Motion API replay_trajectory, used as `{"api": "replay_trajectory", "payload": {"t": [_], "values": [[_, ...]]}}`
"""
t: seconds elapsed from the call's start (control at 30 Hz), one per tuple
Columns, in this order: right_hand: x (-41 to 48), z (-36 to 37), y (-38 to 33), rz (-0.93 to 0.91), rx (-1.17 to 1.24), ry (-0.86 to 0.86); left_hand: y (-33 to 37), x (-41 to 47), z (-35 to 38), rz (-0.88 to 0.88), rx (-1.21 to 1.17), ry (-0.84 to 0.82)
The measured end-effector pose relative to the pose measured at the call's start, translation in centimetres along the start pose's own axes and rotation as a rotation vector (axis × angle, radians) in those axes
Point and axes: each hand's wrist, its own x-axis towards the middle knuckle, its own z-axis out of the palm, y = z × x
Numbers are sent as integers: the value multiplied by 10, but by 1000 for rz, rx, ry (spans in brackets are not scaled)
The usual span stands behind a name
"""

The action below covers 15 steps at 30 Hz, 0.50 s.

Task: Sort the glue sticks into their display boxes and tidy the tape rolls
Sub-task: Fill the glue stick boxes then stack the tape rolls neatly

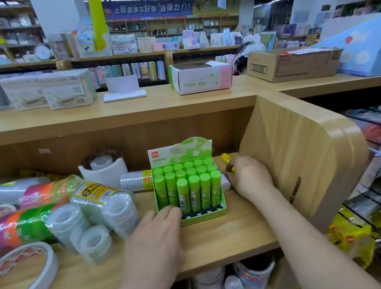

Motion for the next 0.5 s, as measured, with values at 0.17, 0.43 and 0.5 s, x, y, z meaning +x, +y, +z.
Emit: {"api": "replay_trajectory", "payload": {"t": [0.17,0.43,0.5], "values": [[-30,-2,15,-121,274,279,18,-1,-16,-105,-4,123],[-83,-36,13,-39,1792,-182,94,26,-24,-116,-716,120],[-86,-42,13,-35,1926,-195,104,31,-17,-120,-859,82]]}}
